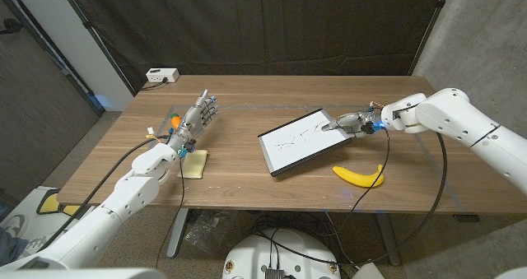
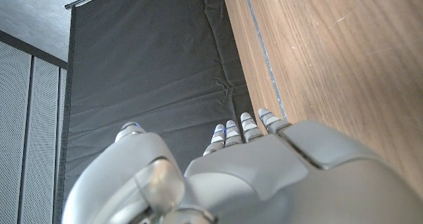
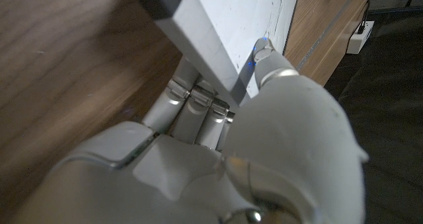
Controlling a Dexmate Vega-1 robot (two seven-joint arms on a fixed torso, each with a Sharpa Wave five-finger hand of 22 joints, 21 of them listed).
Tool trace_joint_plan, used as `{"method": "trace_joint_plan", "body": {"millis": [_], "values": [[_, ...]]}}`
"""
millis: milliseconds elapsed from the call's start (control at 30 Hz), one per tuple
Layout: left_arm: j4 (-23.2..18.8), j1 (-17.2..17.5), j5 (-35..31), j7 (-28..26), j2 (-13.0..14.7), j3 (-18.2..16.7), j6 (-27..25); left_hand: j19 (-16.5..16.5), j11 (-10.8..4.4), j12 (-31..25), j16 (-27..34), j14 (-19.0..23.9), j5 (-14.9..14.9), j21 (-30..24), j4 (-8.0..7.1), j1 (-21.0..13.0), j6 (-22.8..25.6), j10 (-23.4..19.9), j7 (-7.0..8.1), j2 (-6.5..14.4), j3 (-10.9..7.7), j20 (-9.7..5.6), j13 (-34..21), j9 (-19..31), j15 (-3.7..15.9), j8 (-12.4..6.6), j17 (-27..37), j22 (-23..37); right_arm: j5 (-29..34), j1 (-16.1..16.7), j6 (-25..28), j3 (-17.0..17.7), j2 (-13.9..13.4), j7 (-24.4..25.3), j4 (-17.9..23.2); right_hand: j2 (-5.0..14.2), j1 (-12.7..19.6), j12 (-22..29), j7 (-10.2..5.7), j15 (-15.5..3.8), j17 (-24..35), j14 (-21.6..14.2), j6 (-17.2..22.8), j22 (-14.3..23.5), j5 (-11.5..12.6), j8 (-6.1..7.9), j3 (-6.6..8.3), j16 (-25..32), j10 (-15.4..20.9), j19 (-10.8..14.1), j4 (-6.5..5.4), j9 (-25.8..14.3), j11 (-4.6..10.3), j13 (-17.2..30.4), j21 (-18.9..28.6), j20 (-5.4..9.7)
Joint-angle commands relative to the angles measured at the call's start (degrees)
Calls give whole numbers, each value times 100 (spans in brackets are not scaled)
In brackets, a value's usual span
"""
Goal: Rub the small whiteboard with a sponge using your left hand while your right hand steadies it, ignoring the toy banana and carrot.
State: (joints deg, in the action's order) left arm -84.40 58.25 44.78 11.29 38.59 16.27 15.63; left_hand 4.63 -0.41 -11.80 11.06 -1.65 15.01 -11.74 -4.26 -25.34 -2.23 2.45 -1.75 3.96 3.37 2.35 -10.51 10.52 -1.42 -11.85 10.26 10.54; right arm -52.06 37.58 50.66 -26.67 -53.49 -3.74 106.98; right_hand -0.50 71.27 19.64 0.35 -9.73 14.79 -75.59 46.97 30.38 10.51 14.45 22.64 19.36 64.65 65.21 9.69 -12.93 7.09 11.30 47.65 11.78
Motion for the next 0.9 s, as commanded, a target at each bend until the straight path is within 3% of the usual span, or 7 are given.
{"method": "trace_joint_plan", "body": {"millis": [33,400,667,900], "values": [[-129,-9,-257,-147,82,39,30,-45,-20,-3,-10,56,-17,-60,-1,-38,-33,-28,3,24,-21,-11,-29,30,8,15,19,6,-230,572,-586,392,2,305,52,485,538,-20,-61,-364,21,-434,210,-82,-31,49,-38,70,83,119,-34,-22,-21,8,0,141],[-199,-205,-430,-192,58,169,-23,-134,-29,-17,6,138,-52,-86,62,-122,-12,-88,2,-30,-10,-58,-29,30,20,13,15,1,-362,1094,-1306,714,25,565,39,481,569,-79,-180,-364,-66,-490,616,-314,-53,100,-163,149,167,286,-61,-23,14,-37,32,142],[-297,-343,-535,-342,73,247,-229,-172,-31,-20,5,161,-70,-95,89,-161,1,-109,-8,-49,-5,-67,-29,30,29,11,14,0,-546,1252,-1476,877,-82,490,-3,477,587,-111,-271,-363,-106,-528,811,-432,-55,116,-220,205,198,363,-64,-20,-22,-53,50,144],[-528,-305,-753,-581,272,229,-379,-205,-32,-14,5,183,-83,-103,111,-194,-9,-107,-9,-65,-2,-67,-30,31,44,18,13,-1,-615,1320,-1601,916,-98,480,18,480,599,-132,-264,-362,-125,-544,845,-497,-55,95,-250,242,208,401,-65,-18,-50,-58,60,146]]}}
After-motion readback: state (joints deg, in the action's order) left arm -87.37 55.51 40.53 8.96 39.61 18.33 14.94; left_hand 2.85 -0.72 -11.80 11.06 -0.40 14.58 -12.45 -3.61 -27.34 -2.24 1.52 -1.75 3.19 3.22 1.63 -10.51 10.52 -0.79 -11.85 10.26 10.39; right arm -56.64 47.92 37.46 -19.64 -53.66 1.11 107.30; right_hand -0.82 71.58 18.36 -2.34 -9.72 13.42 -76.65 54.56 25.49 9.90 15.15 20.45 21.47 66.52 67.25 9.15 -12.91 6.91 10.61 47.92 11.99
